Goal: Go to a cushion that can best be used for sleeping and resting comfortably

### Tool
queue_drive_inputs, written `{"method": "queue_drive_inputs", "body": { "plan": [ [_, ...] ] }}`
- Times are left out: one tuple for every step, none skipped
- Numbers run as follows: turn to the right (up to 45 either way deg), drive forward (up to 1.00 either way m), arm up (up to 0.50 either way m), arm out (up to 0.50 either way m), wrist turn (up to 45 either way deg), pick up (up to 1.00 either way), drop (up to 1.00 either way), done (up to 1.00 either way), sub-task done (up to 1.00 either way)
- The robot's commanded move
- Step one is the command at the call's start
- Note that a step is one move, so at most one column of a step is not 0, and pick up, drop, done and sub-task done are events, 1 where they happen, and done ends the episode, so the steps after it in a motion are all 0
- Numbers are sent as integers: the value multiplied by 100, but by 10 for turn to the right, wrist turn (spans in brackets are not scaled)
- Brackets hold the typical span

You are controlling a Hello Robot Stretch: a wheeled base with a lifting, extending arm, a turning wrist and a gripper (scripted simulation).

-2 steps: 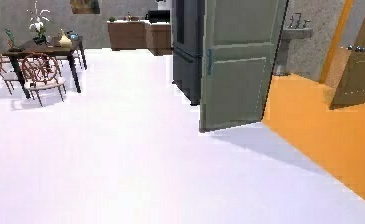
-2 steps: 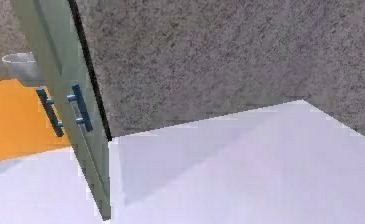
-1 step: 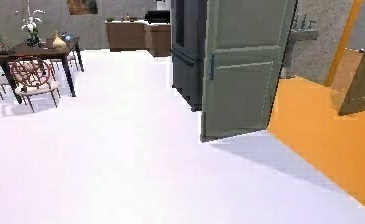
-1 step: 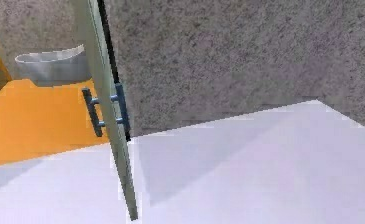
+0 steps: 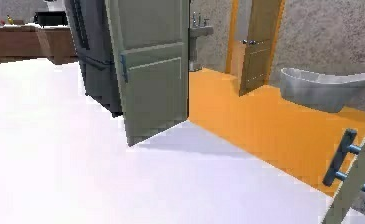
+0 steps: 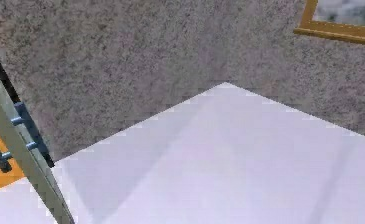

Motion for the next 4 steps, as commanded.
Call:
{"method": "queue_drive_inputs", "body": {
  "plan": [
    [0, 85, 0, 0, 0, 0, 0, 0, 0],
    [180, 0, 0, 0, 0, 0, 0, 0, 0],
    [0, 100, 0, 0, 0, 0, 0, 0, 0],
    [30, 0, 0, 0, 0, 0, 0, 0, 0]
  ]
}}
